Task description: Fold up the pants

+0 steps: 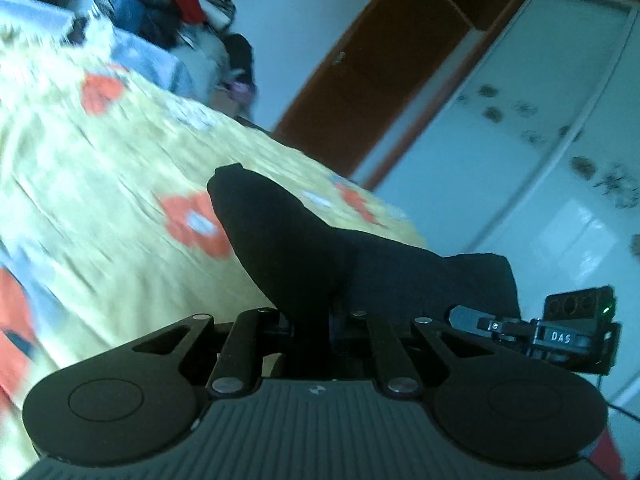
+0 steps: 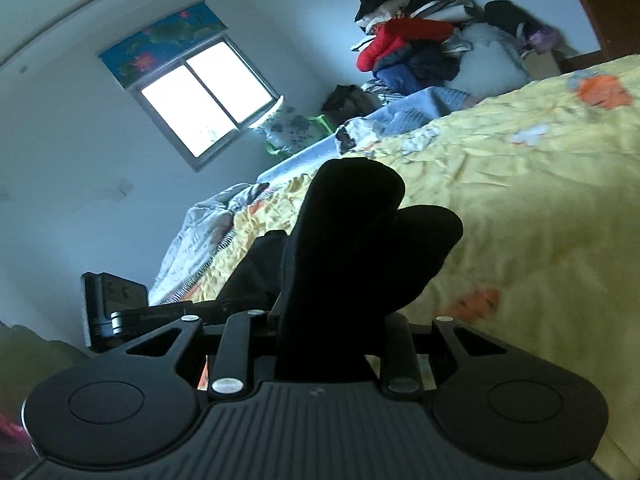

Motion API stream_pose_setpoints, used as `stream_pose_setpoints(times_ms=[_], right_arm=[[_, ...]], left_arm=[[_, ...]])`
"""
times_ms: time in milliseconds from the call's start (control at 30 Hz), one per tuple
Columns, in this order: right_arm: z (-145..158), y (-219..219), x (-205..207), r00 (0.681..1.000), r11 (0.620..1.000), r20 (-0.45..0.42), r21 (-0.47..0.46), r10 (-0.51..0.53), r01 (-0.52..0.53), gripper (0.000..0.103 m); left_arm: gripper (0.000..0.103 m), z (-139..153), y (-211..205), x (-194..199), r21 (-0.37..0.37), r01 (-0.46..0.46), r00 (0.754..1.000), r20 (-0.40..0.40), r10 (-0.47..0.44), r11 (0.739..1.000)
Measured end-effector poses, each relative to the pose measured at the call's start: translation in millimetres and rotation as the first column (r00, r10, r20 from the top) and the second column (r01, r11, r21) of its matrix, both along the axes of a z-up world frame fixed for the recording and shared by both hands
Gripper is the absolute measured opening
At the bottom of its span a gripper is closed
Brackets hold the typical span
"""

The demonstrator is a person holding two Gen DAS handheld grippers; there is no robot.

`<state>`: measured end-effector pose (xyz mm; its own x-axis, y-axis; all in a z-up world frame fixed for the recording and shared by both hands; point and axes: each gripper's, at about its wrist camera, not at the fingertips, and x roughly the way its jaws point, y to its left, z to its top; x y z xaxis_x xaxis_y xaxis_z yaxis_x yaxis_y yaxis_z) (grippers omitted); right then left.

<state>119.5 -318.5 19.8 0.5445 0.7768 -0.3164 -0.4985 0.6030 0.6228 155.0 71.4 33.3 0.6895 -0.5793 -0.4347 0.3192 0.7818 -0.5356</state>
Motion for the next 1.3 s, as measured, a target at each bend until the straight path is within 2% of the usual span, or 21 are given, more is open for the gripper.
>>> stream_pose_setpoints(times_ms=[133,200,267,300,333,400,433,500,533,600,633,733,800,867,933,1000,1067,1100,1167,1200,1300], right_arm=[[-22,24,40,0.998,1.0,-0.063,-0.021,-0.02,0.018,0.026],[-37,34,54,0.994,0.993,-0.089,-0.107,-0.058,0.048,0.03],[-51,42,63,0.987,0.976,-0.12,-0.203,-0.104,0.078,0.039],[-57,39,65,0.984,0.968,-0.127,-0.233,-0.122,0.09,0.043],[-60,36,64,0.983,0.965,-0.131,-0.246,-0.131,0.096,0.048],[-62,20,56,0.983,0.97,-0.133,-0.223,-0.127,0.095,0.048],[-60,11,51,0.983,0.969,-0.13,-0.223,-0.133,0.102,0.05],[-51,-2,40,0.98,0.944,-0.08,-0.294,-0.18,0.15,0.051],[-44,-7,34,0.975,0.914,-0.03,-0.353,-0.222,0.198,0.051],[-24,-10,23,0.95,0.842,0.09,-0.444,-0.298,0.306,0.053],[-15,-9,16,0.949,0.844,0.123,-0.436,-0.29,0.314,0.053],[-2,13,11,0.979,0.921,0.136,-0.34,-0.152,0.19,0.052],[-7,44,10,0.991,0.921,0.128,-0.38,-0.035,0.082,0.054],[-22,73,14,0.994,0.862,0.112,-0.504,0.011,0.047,0.054],[-38,86,14,0.991,0.804,0.134,-0.59,0.003,0.077,0.054],[-37,84,5,0.985,0.793,0.161,-0.591,-0.061,0.146,0.054],[-27,82,-12,0.967,0.763,0.211,-0.599,-0.142,0.243,0.055],[-21,81,-25,0.958,0.764,0.236,-0.586,-0.161,0.272,0.059],[-15,77,-45,0.951,0.796,0.237,-0.528,-0.198,0.297,0.097],[-12,76,-54,0.949,0.808,0.222,-0.502,-0.222,0.307,0.103],[-11,81,-83,0.946,0.814,0.19,-0.483,-0.262,0.322,0.103]], left_arm=[[0.014,-14,6,28,0.096,-0.04,0.998,-0.034,0.043,0.995],[0.016,-34,7,40,0.124,-0.052,0.994,-0.085,0.063,0.991],[0.025,-49,10,47,0.164,-0.065,0.988,-0.125,0.086,0.984],[0.035,-53,13,47,0.173,-0.081,0.985,-0.137,0.105,0.982],[0.048,-55,18,43,0.165,-0.099,0.982,-0.144,0.123,0.981],[0.053,-53,29,34,0.157,-0.149,0.976,-0.137,0.171,0.976],[0.059,-48,32,29,0.185,-0.179,0.97,-0.128,0.204,0.966],[0.066,-35,32,14,0.259,-0.243,0.96,-0.076,0.27,0.935],[0.071,-27,29,7,0.285,-0.255,0.96,-0.043,0.278,0.924],[0.08,-15,16,-5,0.304,-0.216,0.974,0.001,0.227,0.928],[0.085,-11,7,-9,0.297,-0.184,0.982,0.01,0.189,0.937],[0.1,-13,-21,-17,0.285,-0.079,0.997,0.01,0.079,0.955],[0.101,-26,-41,-16,0.343,-0.054,0.998,-0.001,0.057,0.938],[0.1,-40,-53,-13,0.432,-0.052,0.998,-0.01,0.062,0.9],[0.099,-45,-58,-16,0.486,-0.054,0.999,0.027,0.047,0.872],[0.1,-40,-58,-23,0.516,-0.09,0.996,0.052,0.074,0.852],[0.1,-32,-58,-37,0.53,-0.139,0.99,0.085,0.11,0.837],[0.101,-28,-59,-47,0.532,-0.156,0.987,0.102,0.12,0.832],[0.101,-24,-63,-68,0.529,-0.187,0.981,0.136,0.135,0.827],[0.101,-22,-64,-79,0.524,-0.207,0.977,0.148,0.151,0.826],[0.101,-25,-68,-106,0.502,-0.244,0.969,0.153,0.192,0.83]])
